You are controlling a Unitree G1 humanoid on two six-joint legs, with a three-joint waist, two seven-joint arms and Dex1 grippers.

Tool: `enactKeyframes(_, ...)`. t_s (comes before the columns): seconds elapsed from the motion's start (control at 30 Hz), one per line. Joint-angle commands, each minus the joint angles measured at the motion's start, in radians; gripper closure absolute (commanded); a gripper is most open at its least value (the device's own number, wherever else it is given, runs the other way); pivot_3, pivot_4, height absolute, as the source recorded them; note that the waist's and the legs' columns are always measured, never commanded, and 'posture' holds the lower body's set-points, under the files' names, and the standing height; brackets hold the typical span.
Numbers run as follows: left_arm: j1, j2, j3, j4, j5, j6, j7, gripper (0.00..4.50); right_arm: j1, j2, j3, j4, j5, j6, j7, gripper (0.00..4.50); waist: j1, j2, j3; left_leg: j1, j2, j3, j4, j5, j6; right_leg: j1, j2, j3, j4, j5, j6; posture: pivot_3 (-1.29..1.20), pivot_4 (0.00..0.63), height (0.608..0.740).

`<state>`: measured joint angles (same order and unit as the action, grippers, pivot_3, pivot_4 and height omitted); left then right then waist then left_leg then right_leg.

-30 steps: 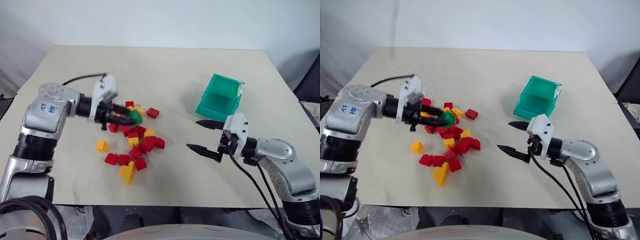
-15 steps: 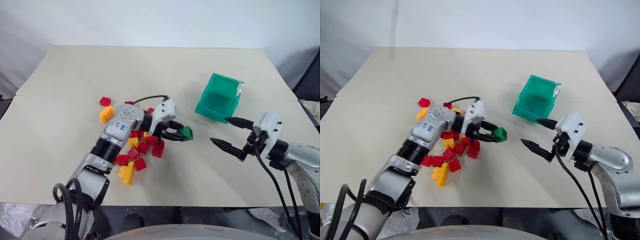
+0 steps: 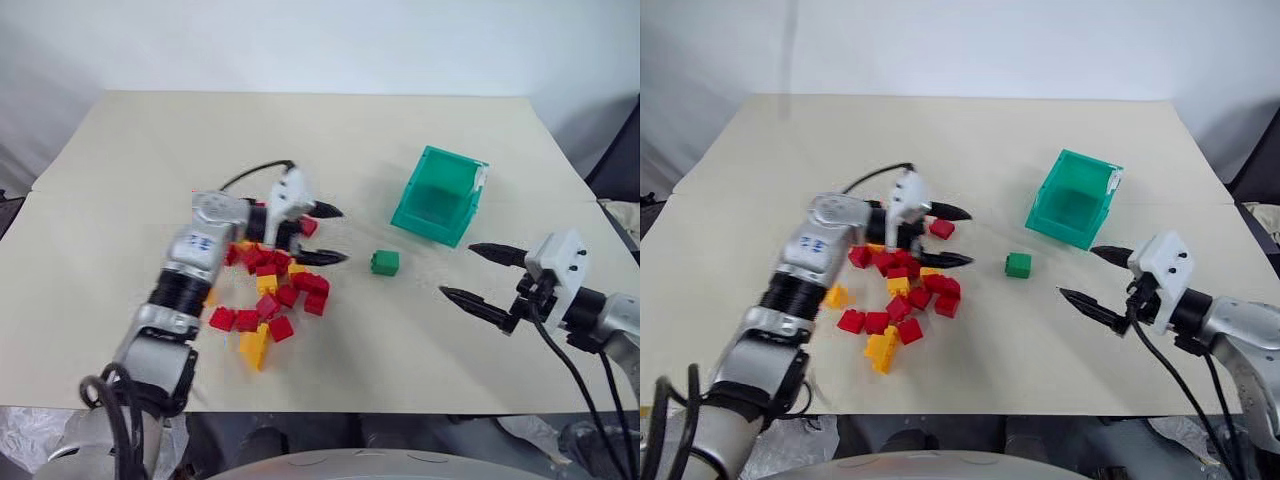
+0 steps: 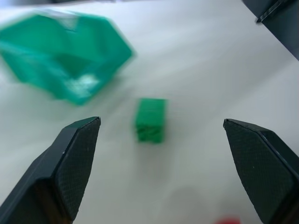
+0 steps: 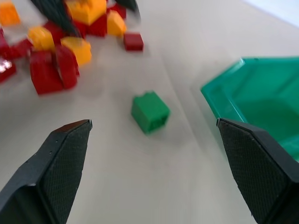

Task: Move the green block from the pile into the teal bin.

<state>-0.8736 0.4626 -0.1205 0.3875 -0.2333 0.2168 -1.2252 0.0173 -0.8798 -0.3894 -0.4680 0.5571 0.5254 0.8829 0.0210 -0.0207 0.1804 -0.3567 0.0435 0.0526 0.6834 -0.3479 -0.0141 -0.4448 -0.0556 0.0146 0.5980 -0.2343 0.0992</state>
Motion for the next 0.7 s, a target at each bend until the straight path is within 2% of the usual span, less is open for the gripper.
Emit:
enactKeyframes(0.03, 0.092, 0.114, 0.087, -0.148, -0.084, 0.093, -0.047, 0.02, 0.056, -0.076, -0.102, 0.014, 0.000, 0.028, 0.059, 0.00, 0.000, 0.000, 0.000, 0.000, 0.000, 0.000, 0.000, 0.000, 0.000, 0.000, 0.000, 0.000, 0.000, 0.000, 0.000, 0.00, 0.150, 0.740)
enactKeyframes(0.13, 0.212, 0.222, 0.173, -0.264, -0.160, 0.200, -0.052, 0.02, 0.101, -0.120, -0.164, 0.008, -0.007, 0.057, 0.070, 0.00, 0.001, 0.000, 0.000, 0.000, 0.000, 0.000, 0.000, 0.000, 0.000, 0.000, 0.000, 0.000, -0.001, 0.000, 0.000, 0.00, 0.150, 0.740)
enactKeyframes(0.2, 0.279, 0.249, 0.253, -0.316, -0.220, 0.246, -0.024, 0.02, 0.115, -0.141, -0.175, 0.006, -0.015, 0.070, 0.076, 0.00, 0.001, 0.000, 0.000, 0.000, 0.000, 0.000, 0.000, 0.000, 0.000, 0.000, 0.000, 0.000, -0.001, 0.000, 0.000, 0.00, 0.150, 0.740)
enactKeyframes(0.3, 0.398, 0.318, 0.334, -0.386, -0.217, 0.270, 0.021, 0.02, 0.054, -0.169, -0.106, 0.020, -0.010, 0.106, 0.059, 0.00, 0.000, 0.000, 0.000, 0.001, 0.000, 0.000, 0.000, 0.000, 0.000, 0.001, -0.001, 0.000, -0.004, 0.000, 0.000, 0.00, 0.150, 0.740)
enactKeyframes(0.4, 0.489, 0.314, 0.421, -0.454, -0.303, 0.297, 0.043, 0.02, -0.084, -0.173, 0.033, 0.049, 0.006, 0.158, 0.054, 0.00, -0.016, -0.001, 0.000, 0.003, 0.001, 0.002, 0.000, 0.000, 0.000, 0.001, -0.001, 0.001, -0.002, 0.000, -0.001, 0.00, 0.150, 0.740)
enactKeyframes(0.5, 0.562, 0.298, 0.468, -0.501, -0.396, 0.301, -0.003, 0.02, -0.241, -0.153, 0.193, 0.110, -0.027, 0.169, 0.077, 0.00, -0.024, -0.001, 0.000, 0.004, 0.001, 0.002, 0.000, 0.000, 0.000, 0.001, -0.001, 0.001, -0.001, 0.000, -0.001, 0.00, 0.150, 0.740)
enactKeyframes(0.63, 0.672, 0.295, 0.481, -0.544, -0.382, 0.223, -0.013, 0.02, -0.540, -0.066, 0.492, 0.322, -0.209, 0.127, 0.105, 0.00, -0.036, 0.000, 0.000, 0.005, 0.002, 0.004, 0.000, 0.000, -0.001, 0.000, -0.001, 0.001, -0.001, 0.000, -0.003, 0.00, 0.150, 0.740)
enactKeyframes(0.7, 0.702, 0.293, 0.481, -0.545, -0.369, 0.174, -0.016, 0.02, -0.652, -0.007, 0.576, 0.429, -0.264, 0.093, 0.133, 0.00, -0.046, 0.000, 0.001, 0.005, 0.002, 0.005, 0.000, 0.000, -0.001, 0.000, -0.001, 0.001, -0.001, 0.000, -0.003, 0.00, 0.150, 0.740)
